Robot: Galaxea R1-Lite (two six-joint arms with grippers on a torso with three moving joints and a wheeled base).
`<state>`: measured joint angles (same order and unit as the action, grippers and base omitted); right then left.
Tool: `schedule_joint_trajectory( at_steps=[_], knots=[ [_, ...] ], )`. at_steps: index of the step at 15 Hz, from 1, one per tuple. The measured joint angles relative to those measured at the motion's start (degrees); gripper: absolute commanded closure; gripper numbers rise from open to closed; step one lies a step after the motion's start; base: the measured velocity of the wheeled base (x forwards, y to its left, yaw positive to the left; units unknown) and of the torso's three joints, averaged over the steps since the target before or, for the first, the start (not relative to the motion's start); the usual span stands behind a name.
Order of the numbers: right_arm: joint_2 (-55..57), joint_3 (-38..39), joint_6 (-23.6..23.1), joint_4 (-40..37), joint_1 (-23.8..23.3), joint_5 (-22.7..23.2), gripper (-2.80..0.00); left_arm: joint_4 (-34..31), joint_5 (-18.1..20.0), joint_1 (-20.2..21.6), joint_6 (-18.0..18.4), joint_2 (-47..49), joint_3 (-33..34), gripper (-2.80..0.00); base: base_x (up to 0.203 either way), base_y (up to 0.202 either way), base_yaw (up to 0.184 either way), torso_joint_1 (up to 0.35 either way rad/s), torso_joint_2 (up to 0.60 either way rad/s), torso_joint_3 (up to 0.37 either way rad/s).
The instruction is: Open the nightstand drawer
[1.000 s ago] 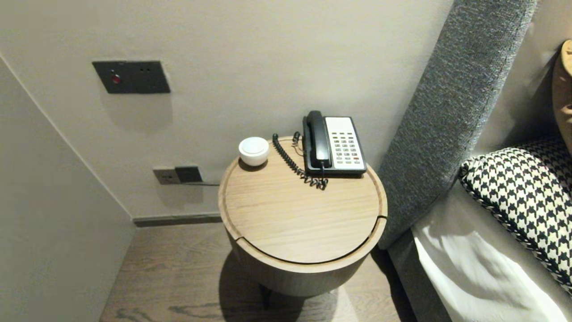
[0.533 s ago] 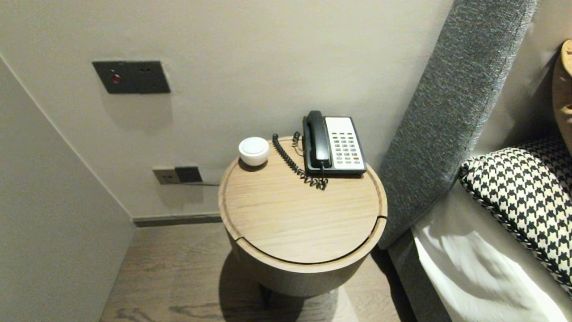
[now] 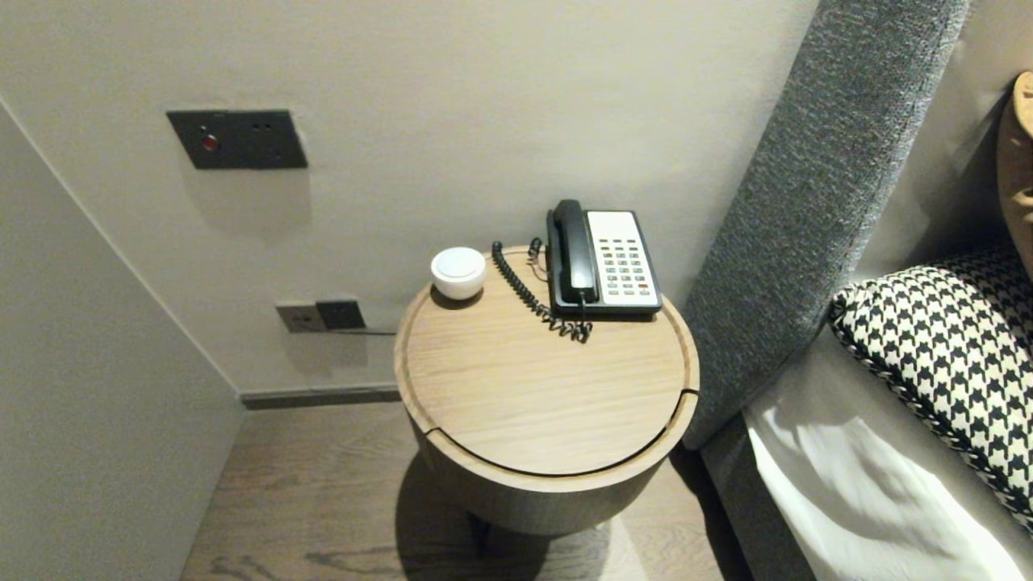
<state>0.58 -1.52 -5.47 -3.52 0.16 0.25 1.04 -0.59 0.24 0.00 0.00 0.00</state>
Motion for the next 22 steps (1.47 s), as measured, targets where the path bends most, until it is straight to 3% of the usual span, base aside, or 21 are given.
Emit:
schedule_joint_trajectory(
  at_steps=[4, 8, 12, 14, 22],
  knots=[
    [-0.5, 1.0, 0.1, 2.0, -0.1, -0.3, 0.00, 0.0, 0.0, 0.0, 0.0, 0.0, 0.0, 0.00, 0.000, 0.000, 0.000, 0.000, 0.00, 0.000],
    [-0.5, 1.6, 0.4, 9.0, -0.1, -0.4, 0.00, 0.0, 0.0, 0.0, 0.0, 0.0, 0.0, 0.00, 0.000, 0.000, 0.000, 0.000, 0.00, 0.000],
    [-0.5, 1.5, 1.8, 9.2, -0.1, -0.4, 0.00, 0.0, 0.0, 0.0, 0.0, 0.0, 0.0, 0.00, 0.000, 0.000, 0.000, 0.000, 0.00, 0.000],
    [-0.5, 1.5, 5.5, 9.4, 0.0, -0.6, 0.00, 0.0, 0.0, 0.0, 0.0, 0.0, 0.0, 0.00, 0.000, 0.000, 0.000, 0.000, 0.00, 0.000],
    [-0.5, 1.5, 6.4, 9.7, 0.0, -0.5, 0.00, 0.0, 0.0, 0.0, 0.0, 0.0, 0.0, 0.00, 0.000, 0.000, 0.000, 0.000, 0.00, 0.000]
  ],
)
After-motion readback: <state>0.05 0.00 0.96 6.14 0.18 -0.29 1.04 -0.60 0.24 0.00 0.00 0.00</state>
